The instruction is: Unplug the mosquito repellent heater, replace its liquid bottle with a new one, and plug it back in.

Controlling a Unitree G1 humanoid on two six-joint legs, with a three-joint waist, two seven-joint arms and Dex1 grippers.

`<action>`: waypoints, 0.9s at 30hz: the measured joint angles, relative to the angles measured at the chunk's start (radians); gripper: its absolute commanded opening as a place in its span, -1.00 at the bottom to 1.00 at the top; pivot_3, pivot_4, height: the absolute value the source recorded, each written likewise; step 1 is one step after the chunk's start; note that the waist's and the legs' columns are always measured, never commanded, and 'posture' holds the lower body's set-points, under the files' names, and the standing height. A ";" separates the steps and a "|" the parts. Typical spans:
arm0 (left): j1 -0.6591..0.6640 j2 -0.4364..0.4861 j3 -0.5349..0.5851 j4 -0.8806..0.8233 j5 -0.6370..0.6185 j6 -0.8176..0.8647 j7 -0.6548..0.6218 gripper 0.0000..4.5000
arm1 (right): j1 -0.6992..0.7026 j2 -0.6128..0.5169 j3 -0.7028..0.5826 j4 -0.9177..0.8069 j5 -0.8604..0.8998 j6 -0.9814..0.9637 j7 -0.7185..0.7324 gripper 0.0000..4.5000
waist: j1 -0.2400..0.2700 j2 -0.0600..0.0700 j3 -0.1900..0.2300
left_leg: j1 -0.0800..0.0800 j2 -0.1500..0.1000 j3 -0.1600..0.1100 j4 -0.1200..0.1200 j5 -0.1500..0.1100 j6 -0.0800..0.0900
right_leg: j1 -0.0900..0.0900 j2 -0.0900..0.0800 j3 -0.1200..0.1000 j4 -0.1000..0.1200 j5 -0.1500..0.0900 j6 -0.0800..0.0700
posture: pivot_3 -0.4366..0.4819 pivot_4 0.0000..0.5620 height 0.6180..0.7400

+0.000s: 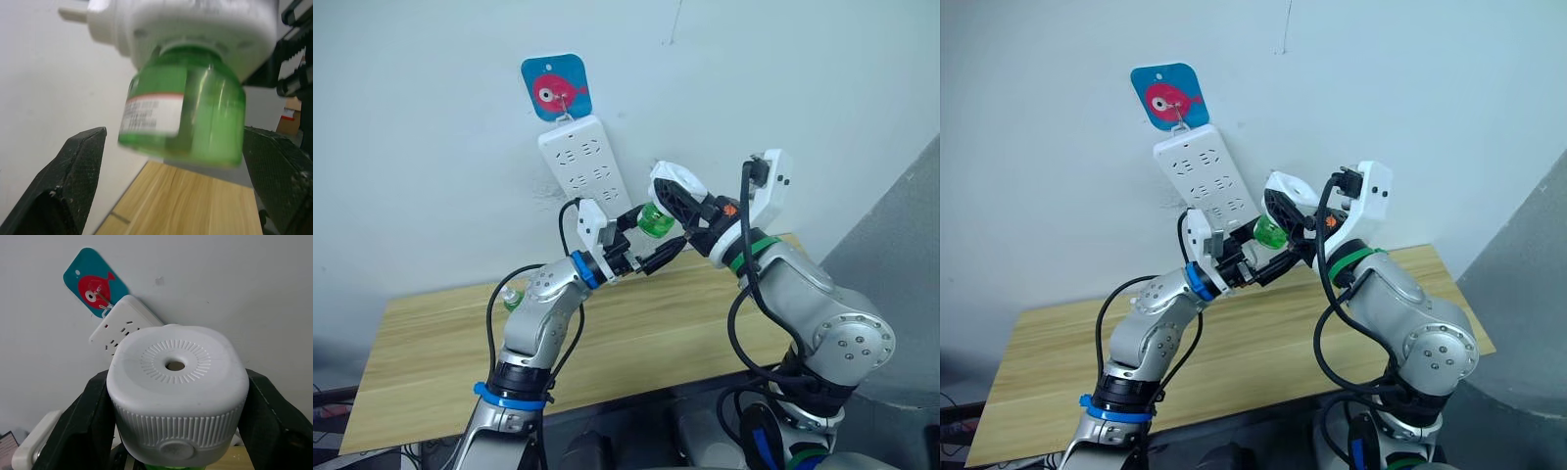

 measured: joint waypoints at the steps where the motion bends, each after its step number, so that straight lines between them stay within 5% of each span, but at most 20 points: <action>1: 0.008 0.003 0.005 -0.001 0.000 -0.001 0.000 1.00 | 0.004 -0.010 0.004 0.003 0.005 -0.008 -0.009 0.32 | 0.000 0.000 0.000 | 0.000 0.000 0.000 0.000 0.000 0.000 | 0.000 0.000 0.000 -0.001 0.000 0.000 | -0.60 -0.60 1.00; 12: 0.007 -0.010 0.006 -0.030 0.000 -0.037 0.002 1.00 | 0.016 -0.084 0.065 0.028 0.082 -0.088 -0.059 0.32 | 0.001 0.000 0.000 | -0.004 0.001 0.000 0.000 0.000 0.000 | 0.000 0.000 0.000 -0.007 0.000 0.000 | -0.60 -0.59 1.00; 19: 0.006 -0.009 0.004 -0.030 -0.005 -0.037 -0.006 0.02 | 0.024 -0.130 0.102 0.035 0.119 -0.142 -0.086 0.32 | 0.001 0.000 0.000 | -0.004 0.001 0.000 0.000 0.000 0.000 | 0.000 0.001 0.000 -0.007 0.000 0.000 | -0.61 -0.58 1.00; 27: 0.002 0.000 0.004 -0.030 -0.001 -0.037 -0.021 0.01 | 0.038 -0.186 0.138 0.035 0.162 -0.198 -0.108 0.32 | 0.002 0.000 0.000 | -0.004 0.001 0.000 0.000 0.000 0.000 | 0.000 0.001 0.001 -0.007 0.000 0.000 | -0.60 -0.58 1.00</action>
